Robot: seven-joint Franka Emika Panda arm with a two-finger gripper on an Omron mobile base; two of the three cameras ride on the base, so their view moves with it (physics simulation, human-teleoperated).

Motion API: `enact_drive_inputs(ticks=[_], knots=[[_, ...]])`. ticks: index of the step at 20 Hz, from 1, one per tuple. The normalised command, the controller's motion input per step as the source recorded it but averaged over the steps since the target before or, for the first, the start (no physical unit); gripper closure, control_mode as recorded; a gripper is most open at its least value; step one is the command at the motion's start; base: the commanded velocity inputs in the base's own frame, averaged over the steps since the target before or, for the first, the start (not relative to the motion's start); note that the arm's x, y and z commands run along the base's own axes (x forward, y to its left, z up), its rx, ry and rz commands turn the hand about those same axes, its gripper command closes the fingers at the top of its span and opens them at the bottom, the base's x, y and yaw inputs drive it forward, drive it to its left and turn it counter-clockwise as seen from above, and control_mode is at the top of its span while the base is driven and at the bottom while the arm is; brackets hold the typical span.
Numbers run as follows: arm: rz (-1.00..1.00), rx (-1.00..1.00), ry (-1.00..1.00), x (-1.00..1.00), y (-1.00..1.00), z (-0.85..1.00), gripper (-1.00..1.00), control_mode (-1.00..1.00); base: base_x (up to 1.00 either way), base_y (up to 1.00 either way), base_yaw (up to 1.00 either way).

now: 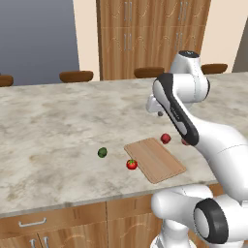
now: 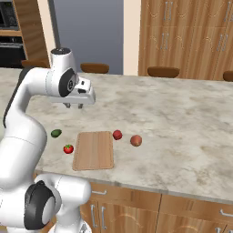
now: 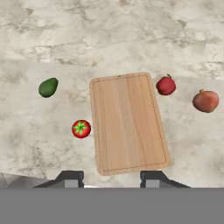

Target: Place the avocado, onion, tomato, and bell pepper on the cutting board.

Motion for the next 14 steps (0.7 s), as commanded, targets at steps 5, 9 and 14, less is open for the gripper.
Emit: enact_drive_inputs(ticks=[5,9,14], knots=[[0.0,0.0,-0.01,-0.43,0.27,0.0,-1.0,-1.0,0.0,0.0,0.0],[0.05,-0.01,-0.05,-0.15,0.45,-0.08,-1.0,-1.0,0.0,0.0,0.0],[0.03,-0.03,-0.07,0.0,0.58,-0.28,-1.0,-1.0,0.0,0.0,0.0]])
